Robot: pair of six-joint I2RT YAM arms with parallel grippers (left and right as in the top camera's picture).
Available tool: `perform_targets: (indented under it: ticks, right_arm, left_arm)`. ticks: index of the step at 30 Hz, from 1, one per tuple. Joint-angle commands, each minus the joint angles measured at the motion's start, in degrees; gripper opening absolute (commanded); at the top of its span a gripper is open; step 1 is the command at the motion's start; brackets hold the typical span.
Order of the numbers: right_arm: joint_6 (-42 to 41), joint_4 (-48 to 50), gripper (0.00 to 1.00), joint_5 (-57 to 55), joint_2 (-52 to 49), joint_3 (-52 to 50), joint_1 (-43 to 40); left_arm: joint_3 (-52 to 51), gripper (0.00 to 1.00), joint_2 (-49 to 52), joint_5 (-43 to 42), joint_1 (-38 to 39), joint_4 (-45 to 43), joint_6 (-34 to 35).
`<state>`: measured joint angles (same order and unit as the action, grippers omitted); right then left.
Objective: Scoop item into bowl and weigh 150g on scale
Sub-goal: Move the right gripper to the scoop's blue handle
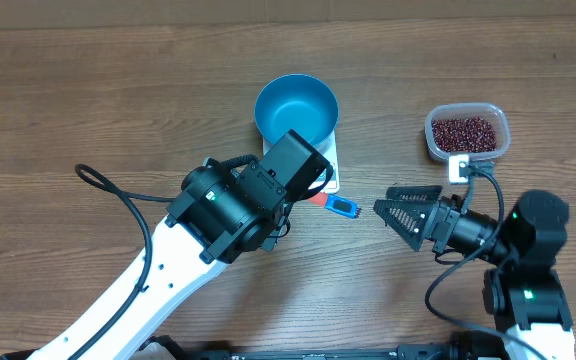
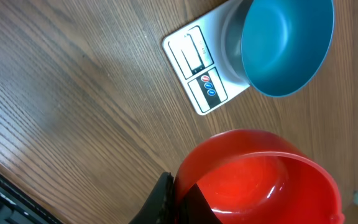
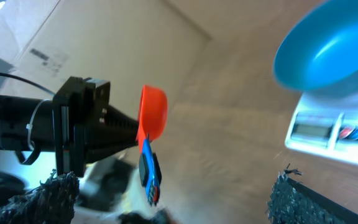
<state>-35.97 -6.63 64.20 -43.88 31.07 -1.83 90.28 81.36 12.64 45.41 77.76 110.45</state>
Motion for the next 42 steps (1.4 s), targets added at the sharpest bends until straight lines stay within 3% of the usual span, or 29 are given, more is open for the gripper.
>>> perform_targets:
  ticks: [1, 5, 12, 20, 28, 42]
  right_arm:
    - [-7.23, 0.57, 1.00, 5.62, -2.38, 1.31, 0.17]
    - [-12.09, 4.04, 1.00, 8.28, -4.42, 1.31, 0.28]
    - [-19.78, 12.20, 1.00, 9.18, -4.63, 1.31, 0.28]
    - [-17.66, 10.16, 1.00, 9.84, -4.63, 1.16, 2.19]
    - [-16.31, 10.16, 1.00, 3.21, -4.63, 1.16, 7.50]
    - [-14.82, 9.86, 1.00, -4.59, -4.63, 1.16, 8.63]
  left_arm:
    - [0.85, 0.04, -0.33, -0.76, 0.26, -0.04, 4.11]
    - [0.85, 0.04, 0.31, -3.78, 0.26, -0.09, 7.82]
    - [0.85, 0.04, 2.25, -7.43, 0.28, -2.23, 8.09]
    - [0.85, 0.04, 4.44, -11.23, 0.28, -4.07, 8.07]
    - [0.85, 0.04, 5.11, -12.57, 0.28, -4.90, 7.85]
    - [0.85, 0.04, 5.14, -14.82, 0.37, -4.94, 8.94]
